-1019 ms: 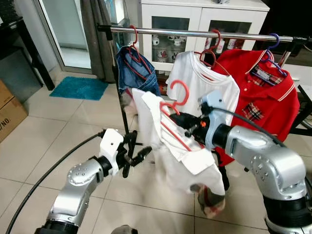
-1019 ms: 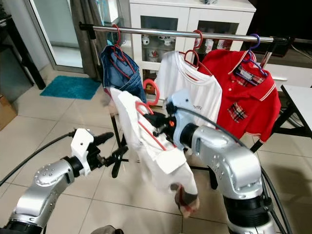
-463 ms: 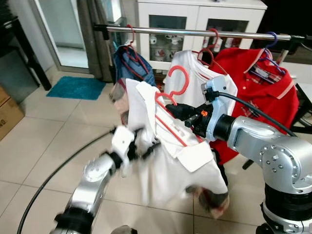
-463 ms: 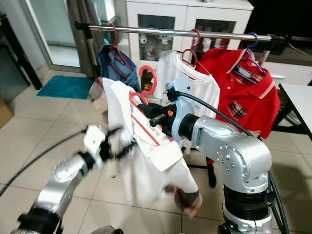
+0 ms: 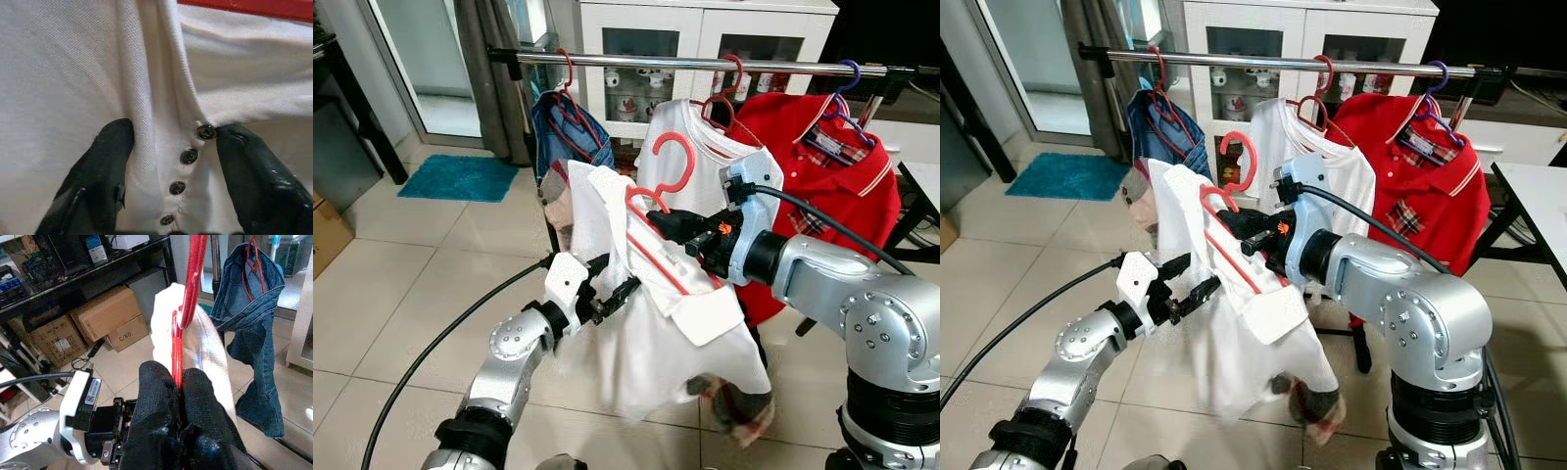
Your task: Hang hanger
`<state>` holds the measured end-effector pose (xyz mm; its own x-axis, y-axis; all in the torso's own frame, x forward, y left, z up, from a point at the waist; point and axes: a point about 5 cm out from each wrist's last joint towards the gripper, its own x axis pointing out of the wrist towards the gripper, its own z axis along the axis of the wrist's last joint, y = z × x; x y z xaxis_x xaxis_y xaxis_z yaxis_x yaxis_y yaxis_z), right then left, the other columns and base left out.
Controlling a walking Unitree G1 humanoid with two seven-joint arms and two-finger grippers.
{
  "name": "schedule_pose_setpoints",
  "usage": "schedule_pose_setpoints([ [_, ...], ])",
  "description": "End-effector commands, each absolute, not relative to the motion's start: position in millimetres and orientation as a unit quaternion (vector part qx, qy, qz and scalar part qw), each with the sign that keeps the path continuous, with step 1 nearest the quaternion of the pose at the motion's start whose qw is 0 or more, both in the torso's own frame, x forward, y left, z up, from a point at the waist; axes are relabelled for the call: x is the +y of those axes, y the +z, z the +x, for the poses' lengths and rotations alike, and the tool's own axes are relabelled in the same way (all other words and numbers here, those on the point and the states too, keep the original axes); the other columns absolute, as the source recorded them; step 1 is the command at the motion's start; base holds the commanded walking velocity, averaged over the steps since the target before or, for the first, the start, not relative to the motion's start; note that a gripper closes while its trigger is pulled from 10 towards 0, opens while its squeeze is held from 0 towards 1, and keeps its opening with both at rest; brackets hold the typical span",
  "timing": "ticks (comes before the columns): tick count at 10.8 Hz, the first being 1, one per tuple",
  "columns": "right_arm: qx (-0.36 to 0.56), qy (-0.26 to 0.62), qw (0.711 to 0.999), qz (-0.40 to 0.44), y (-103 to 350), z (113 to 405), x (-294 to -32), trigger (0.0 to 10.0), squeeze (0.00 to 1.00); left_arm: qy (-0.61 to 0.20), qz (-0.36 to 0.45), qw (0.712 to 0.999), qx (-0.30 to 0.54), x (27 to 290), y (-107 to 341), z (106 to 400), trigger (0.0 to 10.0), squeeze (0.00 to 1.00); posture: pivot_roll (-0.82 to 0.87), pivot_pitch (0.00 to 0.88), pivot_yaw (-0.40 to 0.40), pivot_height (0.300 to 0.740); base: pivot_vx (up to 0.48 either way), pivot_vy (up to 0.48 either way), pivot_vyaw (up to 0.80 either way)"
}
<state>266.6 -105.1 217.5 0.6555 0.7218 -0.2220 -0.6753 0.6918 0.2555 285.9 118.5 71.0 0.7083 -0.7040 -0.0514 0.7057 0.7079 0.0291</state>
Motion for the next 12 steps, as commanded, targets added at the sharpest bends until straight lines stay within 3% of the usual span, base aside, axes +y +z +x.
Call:
schedule_pose_setpoints([
  [1,0.131,0.394,0.907,0.071,229,265,-103,0.0,0.0,-0.38,0.021,0.925,0.013,120,73,288,0.0,0.0,-0.14,0.007,0.041,0.74,0.0,0.0,0.0],
  [12,0.125,0.404,0.903,0.075,234,262,-103,0.0,0.0,-0.375,0.04,0.924,0.063,118,54,294,0.0,0.0,-0.15,0.0,0.04,0.74,0.0,0.0,0.0],
])
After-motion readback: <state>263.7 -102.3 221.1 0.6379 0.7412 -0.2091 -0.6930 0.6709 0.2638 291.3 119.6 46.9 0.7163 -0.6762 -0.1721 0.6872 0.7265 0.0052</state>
